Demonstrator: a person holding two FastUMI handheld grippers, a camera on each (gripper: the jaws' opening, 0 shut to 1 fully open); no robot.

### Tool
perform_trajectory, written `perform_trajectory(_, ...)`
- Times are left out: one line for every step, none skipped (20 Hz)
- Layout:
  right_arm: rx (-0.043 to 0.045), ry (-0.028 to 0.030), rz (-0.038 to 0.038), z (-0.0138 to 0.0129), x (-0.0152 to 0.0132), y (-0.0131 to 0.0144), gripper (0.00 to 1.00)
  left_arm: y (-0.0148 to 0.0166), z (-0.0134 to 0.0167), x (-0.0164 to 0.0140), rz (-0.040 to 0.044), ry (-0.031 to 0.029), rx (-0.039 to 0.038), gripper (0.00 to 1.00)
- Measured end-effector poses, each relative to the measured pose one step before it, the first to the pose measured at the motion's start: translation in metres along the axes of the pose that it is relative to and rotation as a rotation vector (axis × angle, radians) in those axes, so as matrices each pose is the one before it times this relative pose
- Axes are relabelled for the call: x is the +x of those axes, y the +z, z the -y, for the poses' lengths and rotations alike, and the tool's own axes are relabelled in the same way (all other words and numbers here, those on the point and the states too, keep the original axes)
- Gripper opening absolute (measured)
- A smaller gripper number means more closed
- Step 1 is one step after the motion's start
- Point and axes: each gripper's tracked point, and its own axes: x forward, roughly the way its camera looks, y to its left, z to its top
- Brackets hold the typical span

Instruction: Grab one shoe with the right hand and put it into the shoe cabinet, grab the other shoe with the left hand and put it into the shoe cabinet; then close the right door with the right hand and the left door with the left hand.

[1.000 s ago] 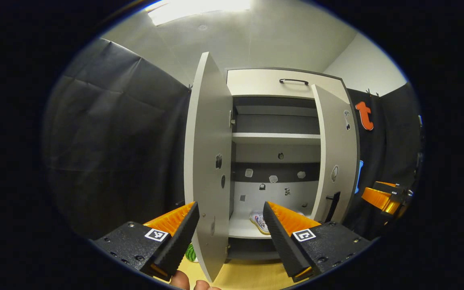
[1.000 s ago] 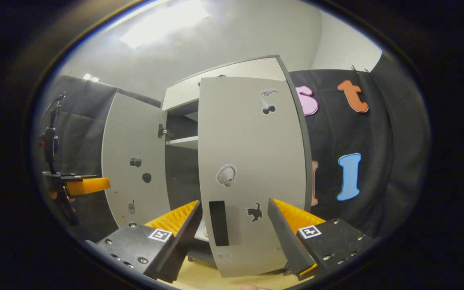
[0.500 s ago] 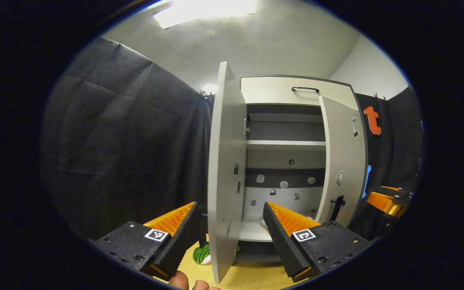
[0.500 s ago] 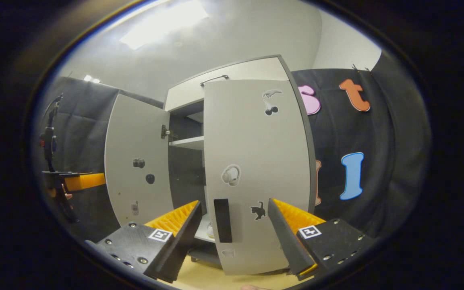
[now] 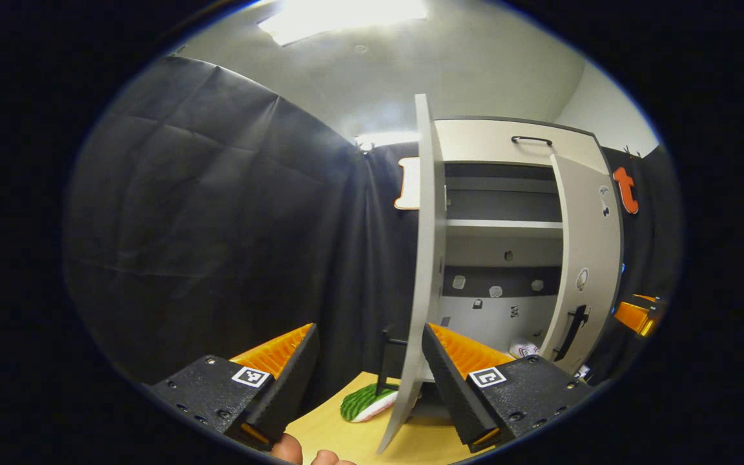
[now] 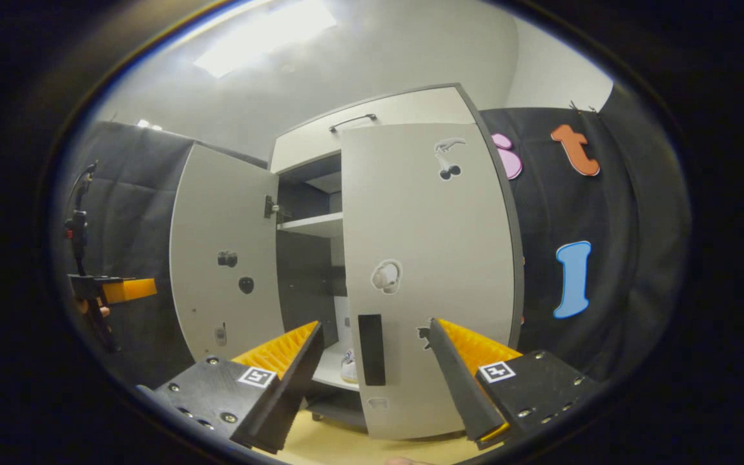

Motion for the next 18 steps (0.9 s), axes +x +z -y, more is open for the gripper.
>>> perform_trajectory(0.0031,-0.00318,-0.00024,-0.0012,0.0025,0.00001,0.98,-0.00056,-0.00646,0.00114,-0.00096,0.00767,0.00348,0.96)
perform_trajectory(0.00367,-0.00189,-0.00044,-0.00295,0.00192,-0.00034,0.98,-0.00263,-0.00482,0.00287,-0.00033,0.00467,0.00076,0.96)
perform_trajectory(0.00325,-0.00299,0.00118,-0.00346,0.00164,-0.001,0.98,-0.00127,-0.00398,0.00277,-0.00173,0.00066,-0.00266,0.93)
perform_trajectory(0.00157,-0.0058,0.00305,-0.00151,0.00114,-0.00065,0.98,-0.00241,-0.00263,0.00429,-0.00187,-0.00388,-0.00506,0.93)
perform_trajectory(-0.00031,-0.00758,0.00627,-0.00216,0.00168,0.00032,0.98,-0.00169,-0.00119,0.00459,-0.00246,-0.00924,-0.00605,0.93)
perform_trajectory(-0.00138,-0.0091,0.0066,-0.00205,0.00165,0.00083,0.98,-0.00242,0.00037,0.00482,-0.00184,-0.01363,-0.00611,0.99)
perform_trajectory(-0.00129,-0.00935,0.00575,-0.00195,0.00243,-0.00006,0.98,-0.00178,0.00112,0.00551,-0.00226,-0.01858,-0.00412,0.93)
perform_trajectory(-0.00049,-0.00972,0.00463,-0.00076,0.00234,-0.00001,0.98,-0.00249,0.00187,0.00553,-0.00302,-0.01907,-0.00032,0.96)
perform_trajectory(-0.00007,-0.00874,0.00466,-0.00138,0.00139,-0.00056,0.98,-0.00206,0.00138,0.00532,-0.00089,-0.01773,0.0043,0.96)
perform_trajectory(0.0003,-0.00841,0.00328,-0.00138,0.00132,-0.00013,0.98,-0.0017,0.00141,0.00393,-0.00147,-0.01434,0.00769,0.96)
perform_trajectory(-0.0007,-0.00676,0.00026,-0.00197,0.00219,-0.00233,0.98,-0.00155,0.00089,0.00234,-0.00209,-0.01474,0.00845,0.96)
perform_trajectory(-0.00149,-0.00463,-0.00203,-0.00189,0.0009,-0.00159,0.98,-0.00131,0.00293,0.0031,-0.00107,-0.01637,0.0092,0.93)
perform_trajectory(-0.00235,-0.00505,-0.00195,-0.00275,0.00105,-0.00201,0.98,-0.00174,0.00363,0.00277,0.00114,-0.01791,0.00967,0.96)
perform_trajectory(-0.00232,-0.00453,-0.00168,-0.00052,0.00033,-0.00166,0.98,-0.0005,0.00312,0.00147,0.00194,-0.01641,0.01106,0.96)
perform_trajectory(-0.00235,-0.00346,-0.00133,-0.00055,0.00133,-0.00106,0.98,-0.00212,-0.00049,0.00226,0.00079,-0.00273,0.01818,0.96)
perform_trajectory(-0.00228,-0.00296,-0.00087,-0.0017,0.0001,-0.00091,0.92,-0.00148,-0.00034,0.00131,0.00131,-0.00351,0.01908,0.92)
perform_trajectory(-0.00187,-0.0036,-0.00022,0.00114,-0.00012,-0.00028,0.98,0.00068,0.00135,-0.00115,0.0017,-0.00742,0.01914,0.92)
perform_trajectory(-0.00178,-0.00361,-0.00043,0.00032,0.00013,-0.00107,0.98,0.00096,0.00029,-0.0004,0.00527,-0.00477,0.01666,0.96)
